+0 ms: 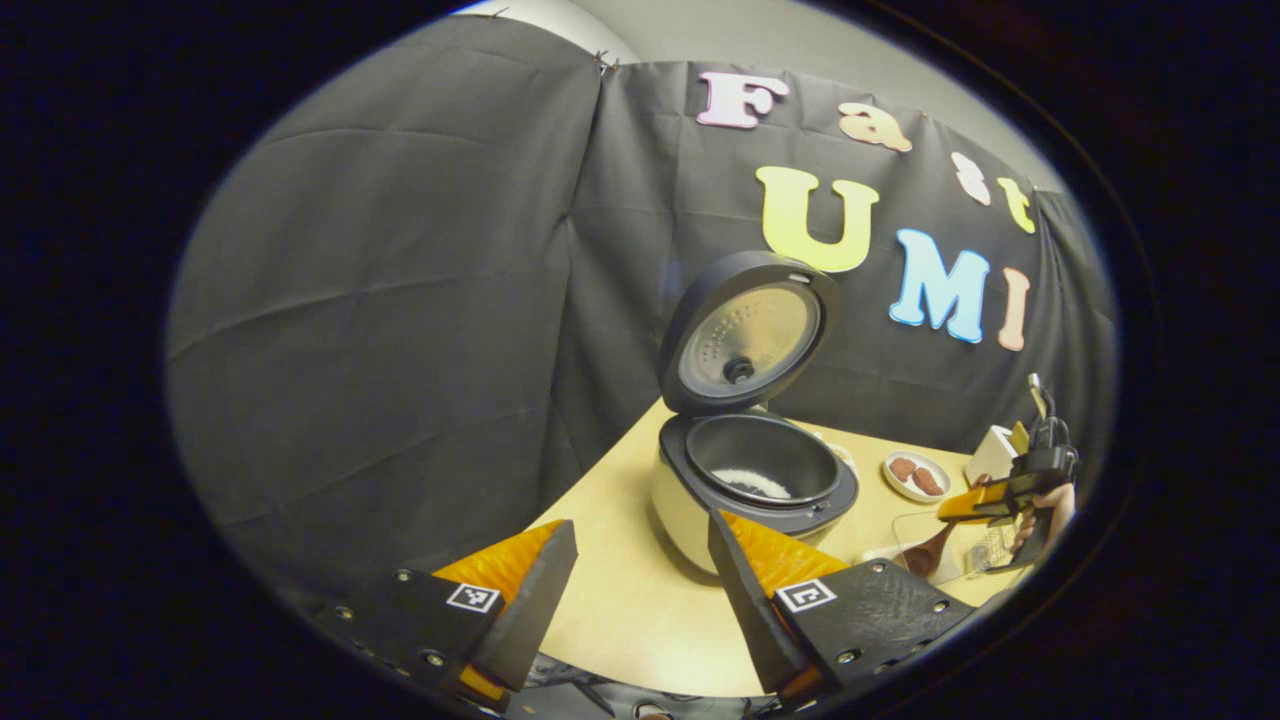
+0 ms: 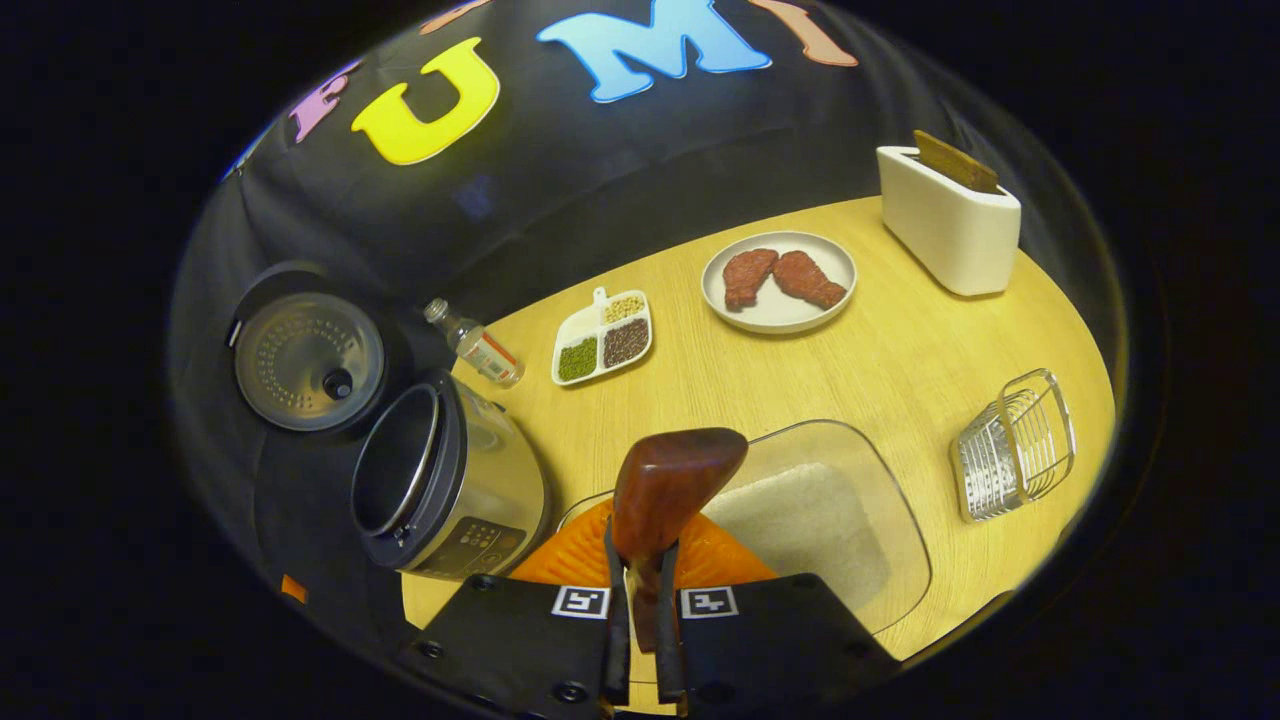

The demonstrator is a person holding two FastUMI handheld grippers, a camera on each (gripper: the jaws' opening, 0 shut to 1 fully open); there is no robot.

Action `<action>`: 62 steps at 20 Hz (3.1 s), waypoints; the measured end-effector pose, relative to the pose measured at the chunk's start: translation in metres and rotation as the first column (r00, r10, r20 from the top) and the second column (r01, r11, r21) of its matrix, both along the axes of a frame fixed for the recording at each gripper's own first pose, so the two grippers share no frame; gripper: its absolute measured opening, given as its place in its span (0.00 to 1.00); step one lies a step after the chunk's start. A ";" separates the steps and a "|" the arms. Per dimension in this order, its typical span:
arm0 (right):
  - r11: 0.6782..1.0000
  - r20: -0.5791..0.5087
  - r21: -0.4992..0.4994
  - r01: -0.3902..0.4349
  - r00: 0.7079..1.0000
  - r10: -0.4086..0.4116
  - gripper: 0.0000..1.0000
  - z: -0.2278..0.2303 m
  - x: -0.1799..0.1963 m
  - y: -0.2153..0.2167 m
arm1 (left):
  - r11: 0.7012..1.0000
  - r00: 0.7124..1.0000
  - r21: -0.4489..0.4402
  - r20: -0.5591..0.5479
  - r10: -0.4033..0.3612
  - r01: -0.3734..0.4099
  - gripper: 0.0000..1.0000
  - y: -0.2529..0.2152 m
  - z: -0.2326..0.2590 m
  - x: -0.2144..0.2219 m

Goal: Close the left gripper, press the button to open the rice cooker; take a wooden spoon from the chopstick holder with the right hand, scoop a spoonful of rice and pour it into the rice cooker, then put the wooden spoon back into the chopstick holder.

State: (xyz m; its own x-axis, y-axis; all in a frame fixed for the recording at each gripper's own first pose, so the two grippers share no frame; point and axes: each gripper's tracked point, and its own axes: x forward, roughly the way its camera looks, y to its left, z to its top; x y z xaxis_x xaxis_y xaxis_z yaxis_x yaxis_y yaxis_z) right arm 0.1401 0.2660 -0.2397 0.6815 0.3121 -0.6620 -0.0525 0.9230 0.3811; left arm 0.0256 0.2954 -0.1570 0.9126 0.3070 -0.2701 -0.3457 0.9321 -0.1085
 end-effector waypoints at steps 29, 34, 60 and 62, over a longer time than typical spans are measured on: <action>0.785 -0.124 0.589 0.191 0.982 -0.146 0.08 0.156 0.053 0.029 | 0.999 0.999 -0.025 -0.011 0.043 -0.043 0.85 0.020 -0.036 -0.023; 0.788 -0.117 0.606 0.110 0.992 -0.048 0.11 0.170 0.069 0.093 | 0.993 0.993 -0.038 -0.026 0.113 -0.113 0.85 0.042 -0.044 -0.038; 0.925 0.203 -0.033 -0.378 0.904 0.377 0.11 0.125 0.100 0.248 | 0.971 0.975 -0.094 -0.071 0.212 -0.219 0.84 0.069 -0.068 -0.053; 0.919 0.215 -0.043 -0.391 0.895 0.391 0.12 0.127 0.098 0.252 | 0.974 0.977 -0.090 -0.068 0.204 -0.210 0.84 0.063 -0.065 -0.055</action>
